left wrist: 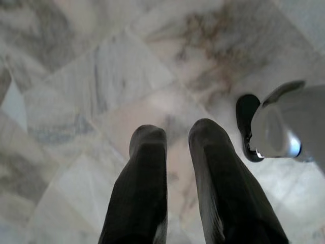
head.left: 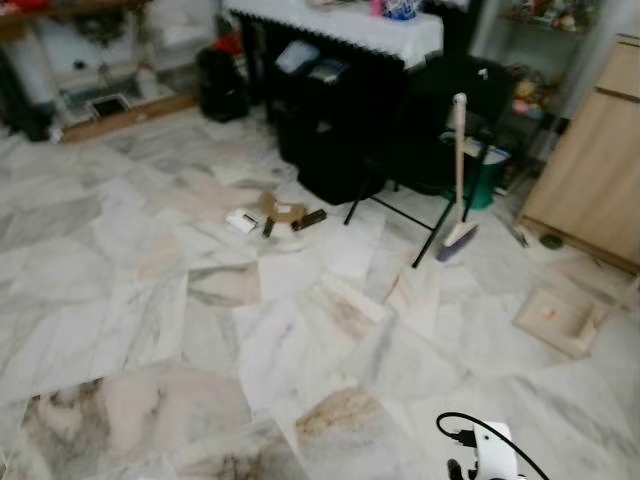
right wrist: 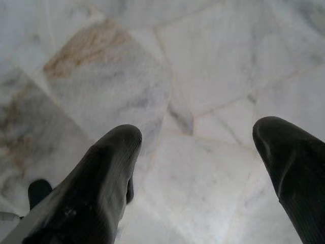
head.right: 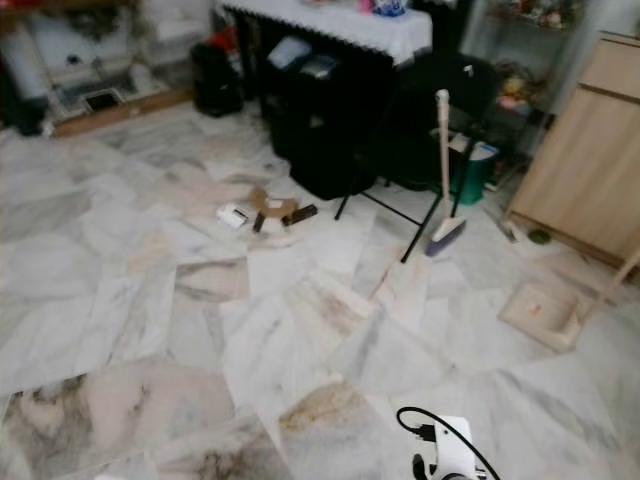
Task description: Sweep floor
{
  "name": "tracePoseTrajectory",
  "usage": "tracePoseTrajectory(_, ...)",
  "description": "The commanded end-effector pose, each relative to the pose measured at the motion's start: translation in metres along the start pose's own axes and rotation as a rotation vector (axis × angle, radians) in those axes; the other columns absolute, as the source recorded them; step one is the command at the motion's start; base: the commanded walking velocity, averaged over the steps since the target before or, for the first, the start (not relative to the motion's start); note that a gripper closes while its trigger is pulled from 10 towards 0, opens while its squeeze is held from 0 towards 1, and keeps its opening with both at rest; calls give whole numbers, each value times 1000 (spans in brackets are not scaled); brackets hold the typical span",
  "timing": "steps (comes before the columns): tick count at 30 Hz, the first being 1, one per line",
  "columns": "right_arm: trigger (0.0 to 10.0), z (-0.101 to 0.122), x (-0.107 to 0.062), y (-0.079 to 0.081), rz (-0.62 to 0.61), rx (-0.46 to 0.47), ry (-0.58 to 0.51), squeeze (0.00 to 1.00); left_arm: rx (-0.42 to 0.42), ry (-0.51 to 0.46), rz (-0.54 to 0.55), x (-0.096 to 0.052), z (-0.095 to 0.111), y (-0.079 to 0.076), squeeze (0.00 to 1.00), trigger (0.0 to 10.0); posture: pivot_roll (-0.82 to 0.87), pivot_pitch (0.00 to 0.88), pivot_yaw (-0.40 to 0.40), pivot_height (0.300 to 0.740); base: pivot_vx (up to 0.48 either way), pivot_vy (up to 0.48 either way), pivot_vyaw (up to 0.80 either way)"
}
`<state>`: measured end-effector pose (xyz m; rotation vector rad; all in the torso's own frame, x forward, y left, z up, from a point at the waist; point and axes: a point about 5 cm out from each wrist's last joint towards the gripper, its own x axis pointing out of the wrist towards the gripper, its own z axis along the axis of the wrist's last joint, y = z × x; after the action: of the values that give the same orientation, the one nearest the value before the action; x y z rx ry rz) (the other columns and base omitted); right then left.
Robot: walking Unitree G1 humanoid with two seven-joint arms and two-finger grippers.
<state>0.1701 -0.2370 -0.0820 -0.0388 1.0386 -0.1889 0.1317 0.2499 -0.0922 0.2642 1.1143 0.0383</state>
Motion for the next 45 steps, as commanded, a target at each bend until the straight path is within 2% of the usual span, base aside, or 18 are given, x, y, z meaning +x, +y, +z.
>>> tracePoseTrajectory(1, 10000, 22, -1, 69, 241, 45, -120, 0, -390, -254, -19, 4, 70, -11, 0, 10000, 40, 20, -5, 740, 0, 0, -694)
tracePoseTrajectory(19, 10000, 23, -2, 76, 243, 49, -131, 0, -413, -271, 4, 4, 74, -4, 0, 10000, 30, 42, -3, 740, 0, 0, -692)
tracePoseTrajectory(45, 10000, 29, -2, 79, 248, 48, -150, 0, -408, -263, -5, 4, 73, -7, 0, 10000, 26, 58, -2, 740, 0, 0, -691)
